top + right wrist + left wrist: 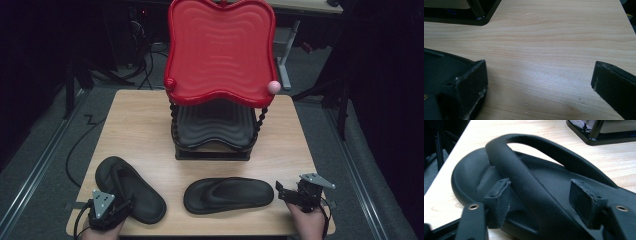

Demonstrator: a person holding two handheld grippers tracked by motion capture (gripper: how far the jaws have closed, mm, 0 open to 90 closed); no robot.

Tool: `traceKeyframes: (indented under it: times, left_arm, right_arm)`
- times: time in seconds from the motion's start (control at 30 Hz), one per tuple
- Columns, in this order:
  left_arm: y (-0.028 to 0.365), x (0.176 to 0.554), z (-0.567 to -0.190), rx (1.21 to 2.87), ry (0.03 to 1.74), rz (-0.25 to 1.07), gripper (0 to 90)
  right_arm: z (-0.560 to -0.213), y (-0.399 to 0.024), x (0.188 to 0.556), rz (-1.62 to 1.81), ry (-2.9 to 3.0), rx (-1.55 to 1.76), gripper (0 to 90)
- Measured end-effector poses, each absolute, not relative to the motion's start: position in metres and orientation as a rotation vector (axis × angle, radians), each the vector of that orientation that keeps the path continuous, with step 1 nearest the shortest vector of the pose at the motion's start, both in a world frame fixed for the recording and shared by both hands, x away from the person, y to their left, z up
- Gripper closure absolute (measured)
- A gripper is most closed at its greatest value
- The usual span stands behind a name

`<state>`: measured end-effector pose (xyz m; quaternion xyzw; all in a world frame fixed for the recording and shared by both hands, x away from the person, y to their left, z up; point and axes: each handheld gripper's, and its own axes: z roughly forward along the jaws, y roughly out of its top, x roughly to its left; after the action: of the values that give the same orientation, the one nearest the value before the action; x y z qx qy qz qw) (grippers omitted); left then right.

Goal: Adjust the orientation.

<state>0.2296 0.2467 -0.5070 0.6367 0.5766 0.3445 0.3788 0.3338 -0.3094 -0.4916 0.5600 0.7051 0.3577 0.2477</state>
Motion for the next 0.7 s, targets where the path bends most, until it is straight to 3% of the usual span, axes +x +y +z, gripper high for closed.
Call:
traceKeyframes:
  times: [0.27,0.7]
  left_arm:
    - [0.2467,0.2292,-0.5052,1.620,1.478,0.869,46.4]
    - [0.2455,0.2294,-0.5010,1.654,1.411,0.888,73.5]
  right_arm:
    - [-0.4924,-0.3090,0.3336,0.972,1.928,1.525,1.5]
    - [-0.4925,-0.3074,0.3337,0.974,1.932,1.519,2.5]
